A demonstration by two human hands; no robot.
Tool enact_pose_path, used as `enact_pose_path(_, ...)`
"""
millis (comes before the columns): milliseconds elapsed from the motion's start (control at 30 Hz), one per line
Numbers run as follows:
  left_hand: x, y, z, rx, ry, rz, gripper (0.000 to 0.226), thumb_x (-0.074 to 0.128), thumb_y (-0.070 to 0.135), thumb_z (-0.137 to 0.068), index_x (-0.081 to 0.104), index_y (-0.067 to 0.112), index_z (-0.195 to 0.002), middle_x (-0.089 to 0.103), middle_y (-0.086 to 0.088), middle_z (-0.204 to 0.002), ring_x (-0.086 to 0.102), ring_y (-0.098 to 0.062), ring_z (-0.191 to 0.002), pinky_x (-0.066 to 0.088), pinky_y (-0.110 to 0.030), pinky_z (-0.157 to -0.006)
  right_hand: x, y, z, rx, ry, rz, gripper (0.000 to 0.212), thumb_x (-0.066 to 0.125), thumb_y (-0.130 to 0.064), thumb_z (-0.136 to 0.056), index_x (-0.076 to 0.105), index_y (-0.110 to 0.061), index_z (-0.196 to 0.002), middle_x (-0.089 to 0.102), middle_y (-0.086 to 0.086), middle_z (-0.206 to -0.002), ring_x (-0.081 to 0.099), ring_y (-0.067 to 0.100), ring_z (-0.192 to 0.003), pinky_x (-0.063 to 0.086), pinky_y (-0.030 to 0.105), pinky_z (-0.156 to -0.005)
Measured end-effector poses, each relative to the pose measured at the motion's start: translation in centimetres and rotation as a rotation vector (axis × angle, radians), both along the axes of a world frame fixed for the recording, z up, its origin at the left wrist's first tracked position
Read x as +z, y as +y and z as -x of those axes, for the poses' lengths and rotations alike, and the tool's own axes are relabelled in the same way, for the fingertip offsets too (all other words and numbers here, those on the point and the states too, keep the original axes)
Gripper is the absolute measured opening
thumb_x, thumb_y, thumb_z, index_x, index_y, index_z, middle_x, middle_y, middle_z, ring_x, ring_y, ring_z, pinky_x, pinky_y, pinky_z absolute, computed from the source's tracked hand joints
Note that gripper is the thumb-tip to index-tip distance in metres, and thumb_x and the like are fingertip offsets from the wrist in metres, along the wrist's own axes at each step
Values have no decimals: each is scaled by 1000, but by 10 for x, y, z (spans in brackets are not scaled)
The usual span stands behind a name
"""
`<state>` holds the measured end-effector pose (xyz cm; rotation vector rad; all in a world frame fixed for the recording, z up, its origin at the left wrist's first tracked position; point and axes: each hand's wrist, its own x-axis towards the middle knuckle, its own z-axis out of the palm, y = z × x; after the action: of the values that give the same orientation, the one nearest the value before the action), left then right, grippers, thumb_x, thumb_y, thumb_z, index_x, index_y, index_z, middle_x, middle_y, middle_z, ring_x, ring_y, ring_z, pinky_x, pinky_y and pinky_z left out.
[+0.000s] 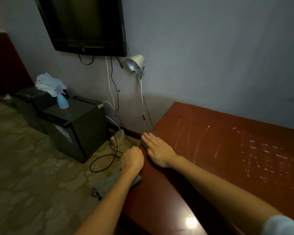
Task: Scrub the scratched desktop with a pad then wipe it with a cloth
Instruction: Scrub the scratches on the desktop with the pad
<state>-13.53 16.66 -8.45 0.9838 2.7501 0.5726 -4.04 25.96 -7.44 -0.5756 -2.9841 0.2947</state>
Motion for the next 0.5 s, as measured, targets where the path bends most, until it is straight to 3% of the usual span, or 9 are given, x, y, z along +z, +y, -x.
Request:
enact_pose_path(100,5,-3,-4,10,-1,-7,41,26,26,-102,62,9,-113,64,-15,-117,59,-34,-110,45,-38,-89,3,16,-12,-120,-1,-18,56,25,-27,-102,3,-17,-153,-2,2,-161,-3,16,-148,0,29,-118)
enact_pose_path(200,10,-4,-8,7,5,9,41,25,24,-102,61,8,-115,64,-14,-118,59,-32,-110,45,-37,-88,1,10,-39,-158,-9,-47,62,11,-38,-96,1,-17,-153,-4,1,-160,-6,15,-147,-3,27,-116)
enact_pose_path(267,13,-5,-10,15,8,14,41,26,24,-103,60,8,-117,63,-14,-120,59,-31,-112,45,-37,-88,-2,-12,-53,-107,5,-58,76,-4,-47,-82,0,-18,-153,-7,-1,-160,-14,12,-145,-9,24,-113)
enact_pose_path(333,15,-5,-11,28,-8,3,40,28,24,-102,60,7,-118,63,-15,-121,59,-31,-113,45,-36,-90,-4,-32,-54,-30,19,-59,84,-7,-48,-74,1,-19,-152,-7,-3,-159,-19,8,-140,-12,24,-111)
enact_pose_path(500,14,-6,-6,144,-169,-206,31,34,20,-100,58,10,-117,63,-15,-119,58,-33,-110,45,-37,-89,-5,-39,-14,75,15,-8,70,3,-43,-86,4,-20,-153,-1,-4,-160,-7,11,-147,-7,26,-115)
